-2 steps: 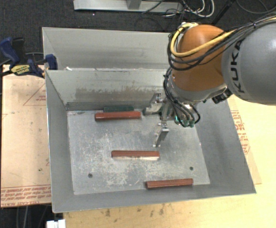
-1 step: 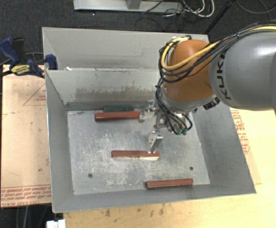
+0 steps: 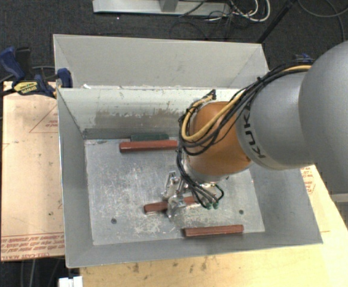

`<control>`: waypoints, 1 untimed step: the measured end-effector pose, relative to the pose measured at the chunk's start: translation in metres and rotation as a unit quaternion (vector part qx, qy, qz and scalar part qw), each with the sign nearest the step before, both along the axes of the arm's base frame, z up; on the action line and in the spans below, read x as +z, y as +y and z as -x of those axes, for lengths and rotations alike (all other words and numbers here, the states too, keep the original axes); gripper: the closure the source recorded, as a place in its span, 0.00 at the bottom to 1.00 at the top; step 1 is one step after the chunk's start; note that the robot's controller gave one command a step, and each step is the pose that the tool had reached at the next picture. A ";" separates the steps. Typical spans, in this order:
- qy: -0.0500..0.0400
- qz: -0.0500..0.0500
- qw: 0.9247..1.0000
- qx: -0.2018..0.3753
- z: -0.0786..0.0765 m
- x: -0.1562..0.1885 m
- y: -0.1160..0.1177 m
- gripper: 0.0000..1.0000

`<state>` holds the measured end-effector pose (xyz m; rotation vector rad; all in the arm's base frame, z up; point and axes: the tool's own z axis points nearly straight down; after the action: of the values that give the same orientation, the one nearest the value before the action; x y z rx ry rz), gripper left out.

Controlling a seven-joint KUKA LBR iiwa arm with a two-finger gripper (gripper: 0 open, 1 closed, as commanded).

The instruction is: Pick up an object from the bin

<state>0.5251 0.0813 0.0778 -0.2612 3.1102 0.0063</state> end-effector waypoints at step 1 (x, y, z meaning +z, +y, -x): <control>0.000 0.000 1.000 0.000 0.000 0.000 0.000 1.00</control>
Offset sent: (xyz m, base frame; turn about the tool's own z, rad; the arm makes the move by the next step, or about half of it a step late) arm -0.0027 -0.0034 0.1425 -0.0130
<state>0.5251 0.0813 0.0778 -0.2610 3.1102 0.0065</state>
